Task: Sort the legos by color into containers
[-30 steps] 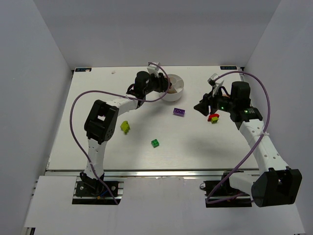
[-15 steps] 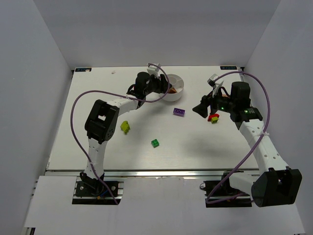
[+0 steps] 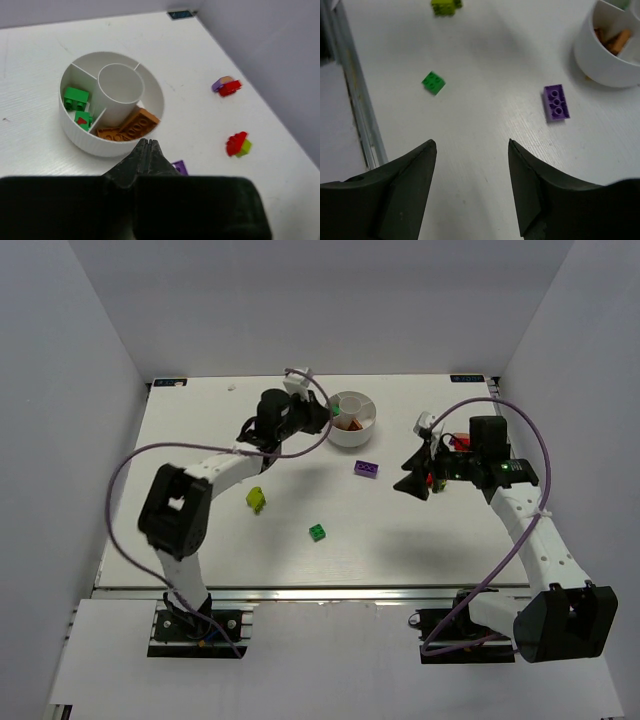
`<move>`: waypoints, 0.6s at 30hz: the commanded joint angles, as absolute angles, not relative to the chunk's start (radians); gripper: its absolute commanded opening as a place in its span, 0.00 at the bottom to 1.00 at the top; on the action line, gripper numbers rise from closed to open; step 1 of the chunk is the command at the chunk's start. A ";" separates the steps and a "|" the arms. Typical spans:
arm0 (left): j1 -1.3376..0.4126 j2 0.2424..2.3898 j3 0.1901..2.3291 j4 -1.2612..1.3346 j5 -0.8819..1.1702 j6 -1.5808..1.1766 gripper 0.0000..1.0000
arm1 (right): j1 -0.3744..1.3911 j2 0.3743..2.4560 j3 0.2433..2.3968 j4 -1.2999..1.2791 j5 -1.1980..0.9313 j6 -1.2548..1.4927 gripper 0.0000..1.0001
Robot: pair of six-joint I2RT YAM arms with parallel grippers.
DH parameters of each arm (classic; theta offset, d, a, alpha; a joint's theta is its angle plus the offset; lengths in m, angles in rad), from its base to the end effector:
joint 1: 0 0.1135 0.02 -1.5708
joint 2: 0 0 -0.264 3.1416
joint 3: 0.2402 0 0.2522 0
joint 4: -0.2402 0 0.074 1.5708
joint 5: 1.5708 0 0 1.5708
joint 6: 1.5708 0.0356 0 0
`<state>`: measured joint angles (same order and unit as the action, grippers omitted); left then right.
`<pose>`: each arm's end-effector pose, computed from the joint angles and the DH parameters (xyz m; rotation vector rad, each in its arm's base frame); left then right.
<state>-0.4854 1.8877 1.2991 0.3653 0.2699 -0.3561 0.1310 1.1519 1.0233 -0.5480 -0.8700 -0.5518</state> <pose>0.3891 -0.2160 0.2543 0.3206 1.8386 -0.8350 0.2332 0.0582 0.3221 -1.0951 1.7443 0.7122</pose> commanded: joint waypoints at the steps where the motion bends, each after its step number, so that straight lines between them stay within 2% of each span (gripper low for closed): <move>1: -0.472 1.616 1.160 0.359 0.221 -0.377 0.00 | 0.132 1.160 1.058 -0.795 -1.061 -0.905 0.64; 4: -0.446 1.407 1.020 0.256 0.139 -0.434 0.00 | 0.172 1.180 1.052 -0.900 -1.075 -1.061 0.64; 6: -0.416 1.266 0.959 0.119 0.082 -0.500 0.13 | 0.277 1.196 1.040 -0.879 -1.019 -1.030 0.64; 7: -0.407 1.225 0.944 0.071 0.036 -0.520 0.22 | 0.323 1.198 1.028 -0.835 -0.927 -0.891 0.64; 8: -0.385 1.182 0.928 -0.004 0.026 -0.541 0.36 | 0.422 1.203 1.011 -0.707 -0.872 -0.806 0.63; 9: -0.377 1.105 0.910 -0.053 0.025 -0.546 0.41 | 0.469 1.209 0.979 -0.642 -0.815 -0.731 0.63; 11: -0.367 1.033 0.865 -0.157 -0.030 -0.580 0.58 | 0.534 1.241 0.965 -0.509 -0.691 -0.505 0.63; 12: -0.367 0.969 0.855 -0.196 -0.050 -0.594 0.72 | 0.588 1.288 0.960 -0.467 -0.652 -0.420 0.63; 14: -0.362 0.913 0.827 -0.279 -0.095 -0.615 0.74 | 0.691 1.363 0.971 -0.424 -0.602 -0.291 0.68; 17: -0.362 0.816 0.802 -0.362 -0.147 -0.638 0.77 | 0.860 1.446 1.000 -0.344 -0.393 -0.174 0.73; 18: -0.361 0.795 0.801 -0.382 -0.162 -0.646 0.78 | 0.897 1.471 1.015 -0.307 -0.244 -0.072 0.76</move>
